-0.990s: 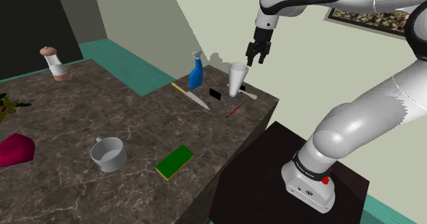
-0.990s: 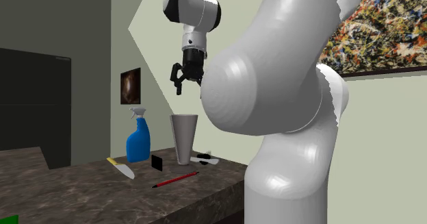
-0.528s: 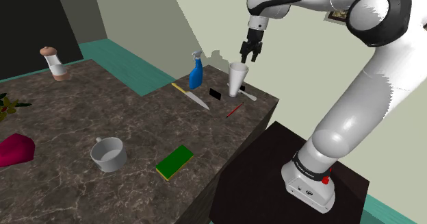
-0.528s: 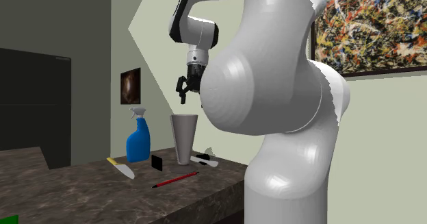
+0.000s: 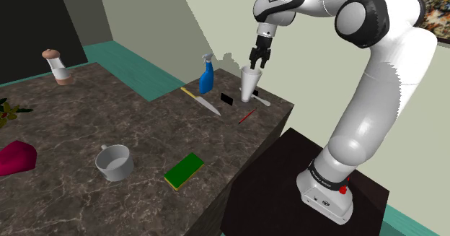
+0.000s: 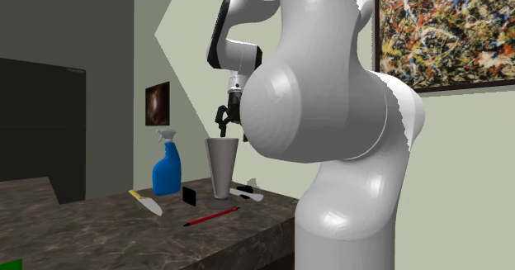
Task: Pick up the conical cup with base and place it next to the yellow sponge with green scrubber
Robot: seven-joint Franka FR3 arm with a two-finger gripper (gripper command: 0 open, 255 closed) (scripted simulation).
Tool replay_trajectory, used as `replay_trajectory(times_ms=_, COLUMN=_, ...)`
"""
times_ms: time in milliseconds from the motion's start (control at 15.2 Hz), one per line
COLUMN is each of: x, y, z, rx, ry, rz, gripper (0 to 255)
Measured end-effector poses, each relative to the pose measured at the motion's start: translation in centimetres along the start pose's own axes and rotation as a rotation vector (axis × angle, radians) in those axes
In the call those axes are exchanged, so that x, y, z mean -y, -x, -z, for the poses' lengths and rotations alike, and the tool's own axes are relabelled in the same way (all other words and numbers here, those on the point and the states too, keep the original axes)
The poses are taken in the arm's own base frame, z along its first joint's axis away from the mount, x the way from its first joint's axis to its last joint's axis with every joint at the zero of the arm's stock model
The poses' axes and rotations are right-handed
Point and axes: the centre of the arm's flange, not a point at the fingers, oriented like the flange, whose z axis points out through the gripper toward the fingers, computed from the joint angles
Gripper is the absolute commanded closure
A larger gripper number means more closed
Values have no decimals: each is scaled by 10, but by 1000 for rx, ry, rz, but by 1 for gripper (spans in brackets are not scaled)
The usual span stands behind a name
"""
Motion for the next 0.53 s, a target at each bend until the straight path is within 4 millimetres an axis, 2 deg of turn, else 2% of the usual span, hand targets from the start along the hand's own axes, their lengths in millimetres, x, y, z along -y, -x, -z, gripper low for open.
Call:
replay_trajectory(times_ms=264, x=0, y=0, z=-21, rx=0, ry=-1, rz=0, gripper=0)
replay_trajectory(times_ms=528, x=0, y=-1, z=-24, rx=0, ry=0, rz=0, gripper=0)
